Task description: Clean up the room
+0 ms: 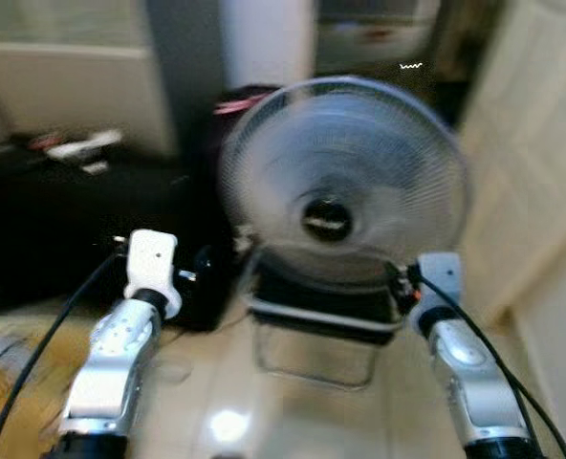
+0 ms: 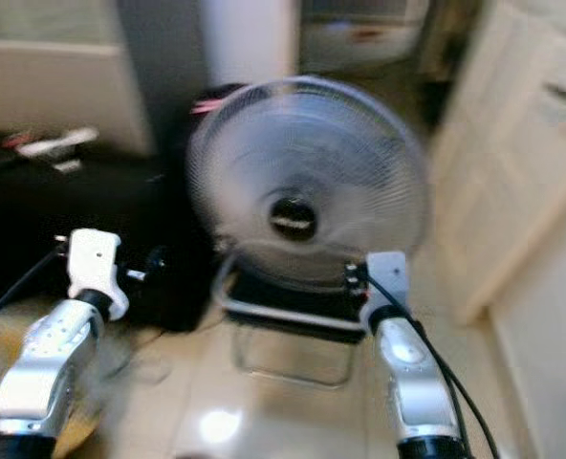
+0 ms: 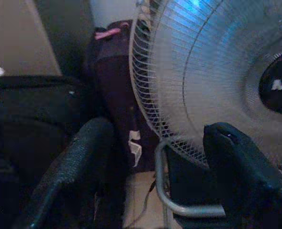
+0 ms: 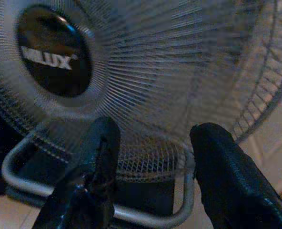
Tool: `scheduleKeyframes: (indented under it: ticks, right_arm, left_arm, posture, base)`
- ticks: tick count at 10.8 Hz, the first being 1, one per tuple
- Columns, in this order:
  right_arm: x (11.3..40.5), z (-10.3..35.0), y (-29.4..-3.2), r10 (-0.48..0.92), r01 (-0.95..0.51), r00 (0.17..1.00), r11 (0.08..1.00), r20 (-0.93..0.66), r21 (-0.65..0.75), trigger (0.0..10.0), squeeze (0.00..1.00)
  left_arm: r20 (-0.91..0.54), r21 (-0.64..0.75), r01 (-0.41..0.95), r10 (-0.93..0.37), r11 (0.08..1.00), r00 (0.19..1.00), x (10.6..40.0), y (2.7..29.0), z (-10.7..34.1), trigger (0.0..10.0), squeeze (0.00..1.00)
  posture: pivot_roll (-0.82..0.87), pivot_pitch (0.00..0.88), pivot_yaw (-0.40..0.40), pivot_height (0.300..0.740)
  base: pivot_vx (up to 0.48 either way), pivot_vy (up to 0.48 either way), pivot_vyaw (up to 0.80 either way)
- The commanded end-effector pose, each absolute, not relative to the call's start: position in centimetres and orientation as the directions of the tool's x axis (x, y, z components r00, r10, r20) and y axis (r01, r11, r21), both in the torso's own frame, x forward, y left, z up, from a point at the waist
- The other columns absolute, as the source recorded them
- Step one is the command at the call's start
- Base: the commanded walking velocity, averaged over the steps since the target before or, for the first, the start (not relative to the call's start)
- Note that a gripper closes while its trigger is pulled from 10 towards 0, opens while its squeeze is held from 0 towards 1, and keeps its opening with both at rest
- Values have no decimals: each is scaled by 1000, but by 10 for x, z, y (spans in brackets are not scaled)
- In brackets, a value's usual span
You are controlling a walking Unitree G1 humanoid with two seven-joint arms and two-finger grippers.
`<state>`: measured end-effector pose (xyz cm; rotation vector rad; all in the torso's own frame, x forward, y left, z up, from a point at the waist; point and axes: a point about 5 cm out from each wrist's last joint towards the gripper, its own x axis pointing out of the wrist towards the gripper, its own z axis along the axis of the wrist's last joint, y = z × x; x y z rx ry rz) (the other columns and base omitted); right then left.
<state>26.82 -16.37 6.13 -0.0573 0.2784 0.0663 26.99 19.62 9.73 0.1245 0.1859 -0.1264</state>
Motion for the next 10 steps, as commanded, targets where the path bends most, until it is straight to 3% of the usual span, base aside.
scheduleKeyframes:
  ticks: [1,8,10]
  right_arm:
    - [271,67,-165,52,-74,966,994,-253,-78,10000,0]
    - [270,66,-166,42,-61,976,995,-213,-81,10000,0]
    - [268,61,-174,-13,4,975,999,-224,-44,10000,0]
  left_arm:
    - [-180,110,131,-110,985,977,272,195,101,10000,0]
    - [-132,116,99,-84,988,988,273,197,102,10000,0]
    - [-132,127,131,-114,983,985,269,195,97,10000,0]
  posture:
    - [15,0,40,740]
    - [14,0,37,740]
    - [16,0,33,740]
  base:
    - [300,0,-750]
    - [0,0,0]
    - [0,0,0]
